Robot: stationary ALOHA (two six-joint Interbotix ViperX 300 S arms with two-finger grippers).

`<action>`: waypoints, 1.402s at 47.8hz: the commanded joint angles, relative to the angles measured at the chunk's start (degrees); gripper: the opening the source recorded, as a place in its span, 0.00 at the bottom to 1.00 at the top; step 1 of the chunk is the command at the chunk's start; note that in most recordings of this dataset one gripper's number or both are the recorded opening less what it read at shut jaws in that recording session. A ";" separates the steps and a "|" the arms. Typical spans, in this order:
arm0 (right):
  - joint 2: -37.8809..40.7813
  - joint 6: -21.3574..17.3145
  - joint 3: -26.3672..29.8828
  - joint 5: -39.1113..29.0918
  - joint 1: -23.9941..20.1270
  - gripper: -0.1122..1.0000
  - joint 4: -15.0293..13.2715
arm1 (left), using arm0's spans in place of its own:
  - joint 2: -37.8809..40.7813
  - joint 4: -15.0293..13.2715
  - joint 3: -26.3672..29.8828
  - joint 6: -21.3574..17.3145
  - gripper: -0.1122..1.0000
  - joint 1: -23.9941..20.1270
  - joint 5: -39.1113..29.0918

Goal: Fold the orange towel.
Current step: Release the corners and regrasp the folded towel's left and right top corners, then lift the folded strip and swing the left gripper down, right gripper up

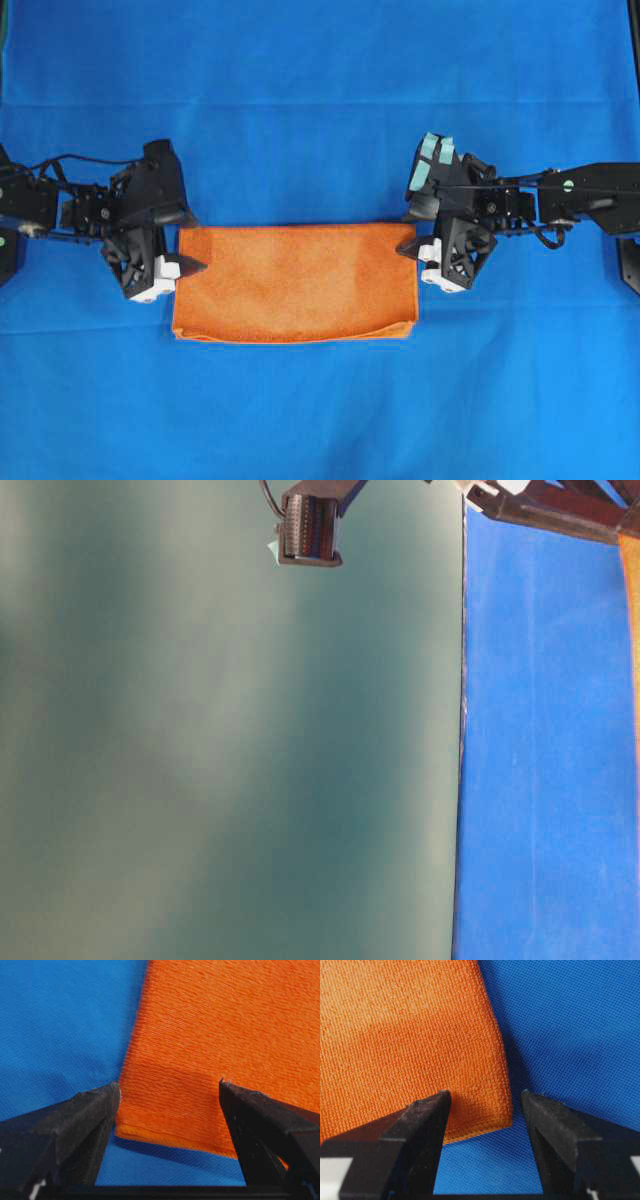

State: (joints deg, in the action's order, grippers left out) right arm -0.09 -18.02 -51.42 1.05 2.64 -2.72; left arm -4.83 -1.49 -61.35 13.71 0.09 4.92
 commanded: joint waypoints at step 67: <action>-17.84 0.18 2.11 -10.02 -1.05 0.12 -0.44 | -18.98 0.09 8.88 -0.44 0.11 -4.13 -26.02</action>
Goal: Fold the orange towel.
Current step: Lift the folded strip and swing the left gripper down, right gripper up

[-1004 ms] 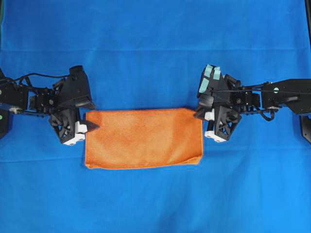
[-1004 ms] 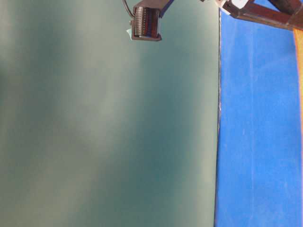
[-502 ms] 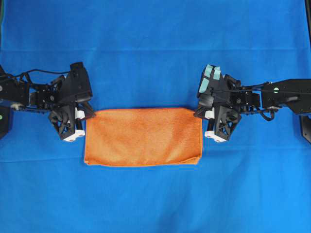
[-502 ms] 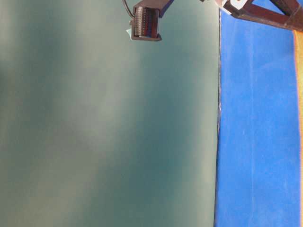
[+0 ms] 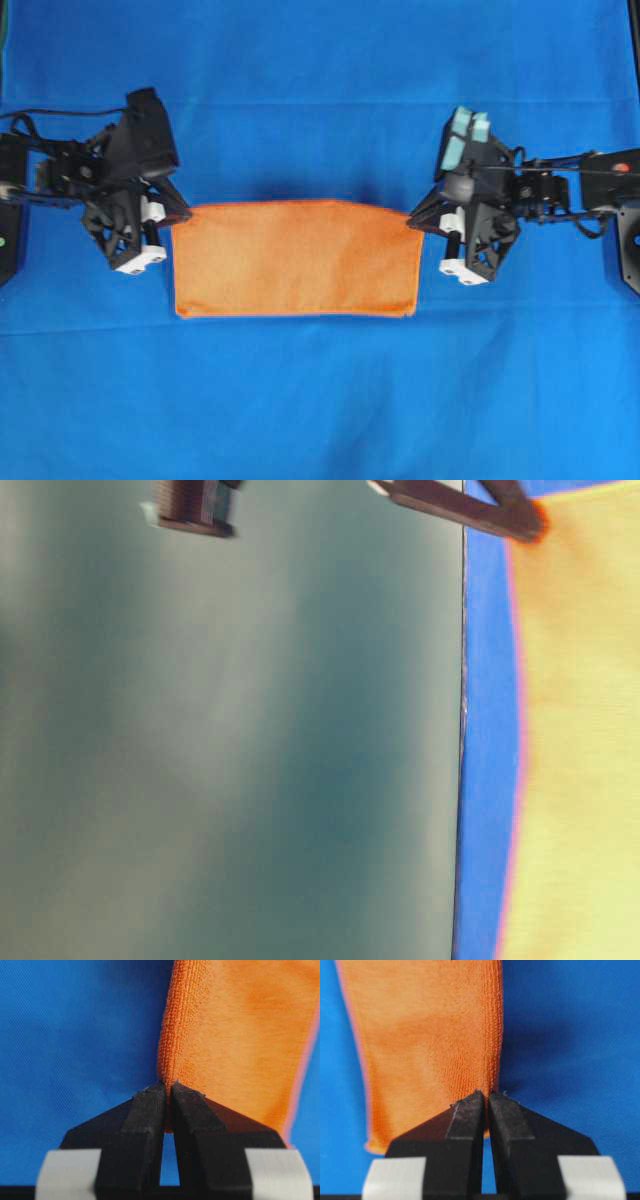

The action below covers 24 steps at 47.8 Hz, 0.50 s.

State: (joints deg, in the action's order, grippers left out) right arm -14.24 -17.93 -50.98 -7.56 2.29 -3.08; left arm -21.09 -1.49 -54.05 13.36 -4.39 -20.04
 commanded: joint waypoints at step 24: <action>-10.99 0.00 2.11 -3.16 -0.97 0.12 -1.76 | -8.70 0.09 1.93 -0.26 0.11 2.11 -0.44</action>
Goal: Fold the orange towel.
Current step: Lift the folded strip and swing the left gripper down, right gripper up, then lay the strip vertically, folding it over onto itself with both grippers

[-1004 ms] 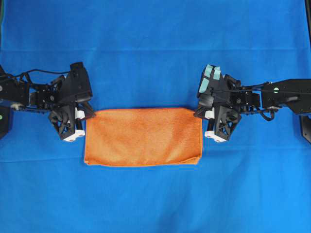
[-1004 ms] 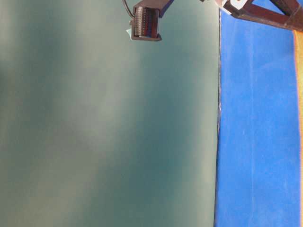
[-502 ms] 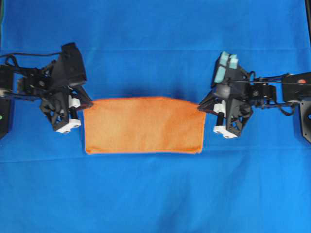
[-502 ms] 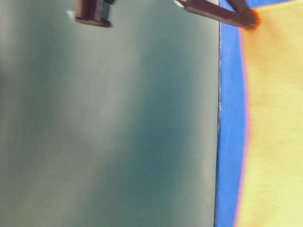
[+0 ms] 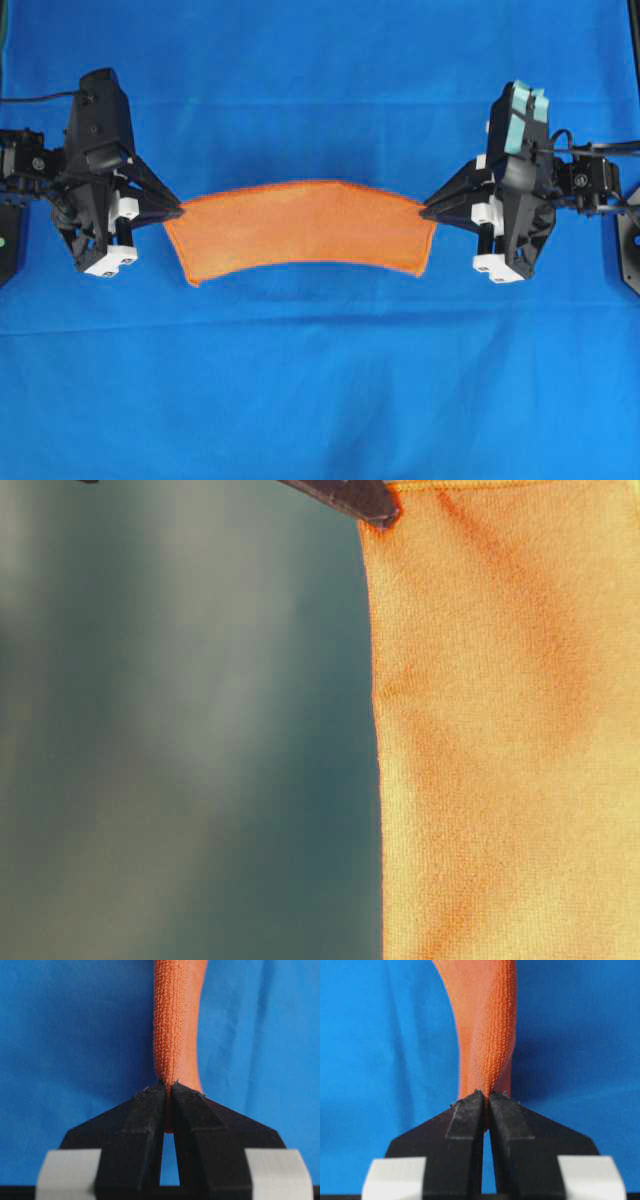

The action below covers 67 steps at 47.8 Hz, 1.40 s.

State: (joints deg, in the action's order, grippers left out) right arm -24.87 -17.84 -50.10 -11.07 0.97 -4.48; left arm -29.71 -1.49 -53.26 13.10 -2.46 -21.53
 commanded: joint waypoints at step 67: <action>15.82 0.18 15.73 0.18 25.22 0.12 -18.11 | 32.78 0.26 30.94 -22.41 0.11 13.10 22.50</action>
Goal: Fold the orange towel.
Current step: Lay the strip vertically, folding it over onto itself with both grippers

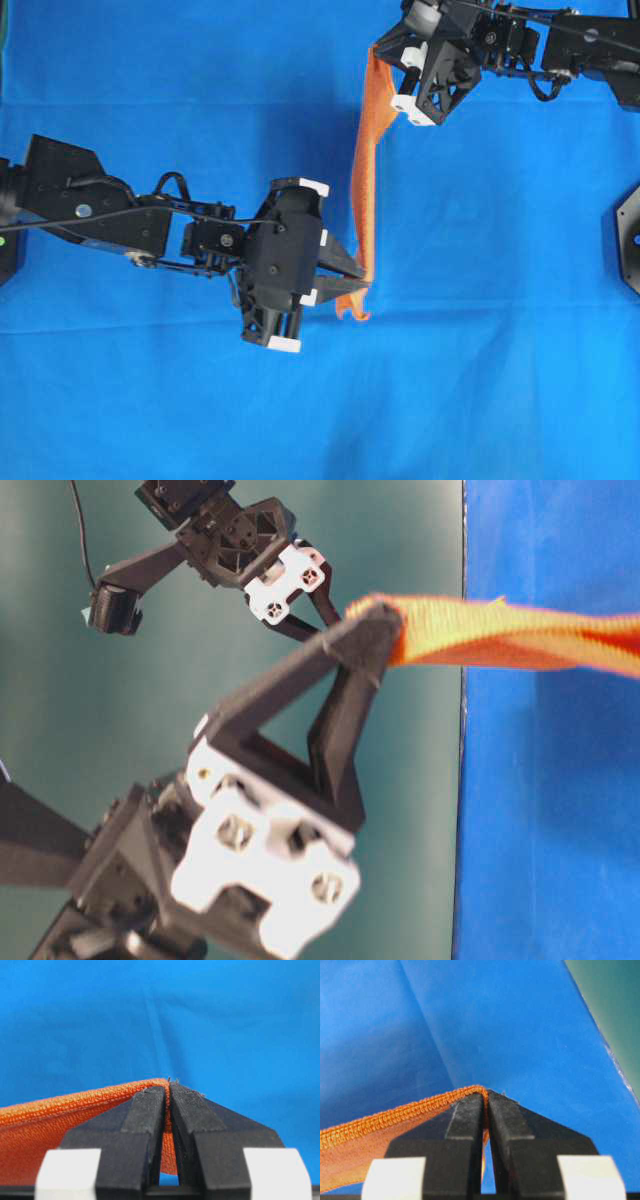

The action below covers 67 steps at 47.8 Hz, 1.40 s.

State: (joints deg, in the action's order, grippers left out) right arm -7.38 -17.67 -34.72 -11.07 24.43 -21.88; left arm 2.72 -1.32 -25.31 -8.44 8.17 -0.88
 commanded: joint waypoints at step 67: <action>8.96 0.70 2.55 6.50 -1.67 0.12 -0.88 | 3.34 -0.26 -11.25 10.90 0.11 4.13 14.77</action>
State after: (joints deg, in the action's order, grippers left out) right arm 2.37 -17.31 -33.40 -5.54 22.24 -22.50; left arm 8.09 -1.76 -36.47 2.37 10.55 12.57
